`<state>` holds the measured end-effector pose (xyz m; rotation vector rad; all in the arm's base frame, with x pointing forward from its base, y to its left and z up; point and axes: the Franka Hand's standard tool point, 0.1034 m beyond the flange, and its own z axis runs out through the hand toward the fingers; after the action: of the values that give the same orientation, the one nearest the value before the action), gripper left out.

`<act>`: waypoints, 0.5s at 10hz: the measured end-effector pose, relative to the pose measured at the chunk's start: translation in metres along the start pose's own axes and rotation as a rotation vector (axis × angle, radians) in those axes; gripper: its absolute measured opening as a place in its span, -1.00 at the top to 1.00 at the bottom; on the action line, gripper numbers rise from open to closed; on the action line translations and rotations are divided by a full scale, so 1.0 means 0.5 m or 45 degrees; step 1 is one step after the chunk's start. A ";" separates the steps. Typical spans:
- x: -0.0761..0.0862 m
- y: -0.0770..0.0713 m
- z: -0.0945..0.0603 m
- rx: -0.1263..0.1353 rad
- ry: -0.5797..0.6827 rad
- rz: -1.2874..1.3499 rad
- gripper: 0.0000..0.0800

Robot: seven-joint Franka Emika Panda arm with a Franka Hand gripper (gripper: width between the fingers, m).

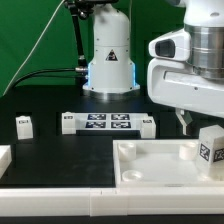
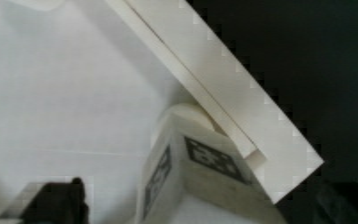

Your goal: Assemble one leg

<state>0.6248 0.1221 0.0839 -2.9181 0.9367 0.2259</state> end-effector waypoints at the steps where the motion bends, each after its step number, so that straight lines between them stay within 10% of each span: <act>1: 0.002 0.002 0.001 -0.001 0.000 -0.175 -0.62; 5: 0.008 0.003 -0.002 -0.029 0.012 -0.898 -0.62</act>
Offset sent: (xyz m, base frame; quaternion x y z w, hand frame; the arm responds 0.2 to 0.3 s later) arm 0.0063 0.0013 0.0021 -0.0224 -0.0048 -0.3376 0.9410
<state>0.6275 0.1187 0.0841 -3.0429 -0.1300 0.1712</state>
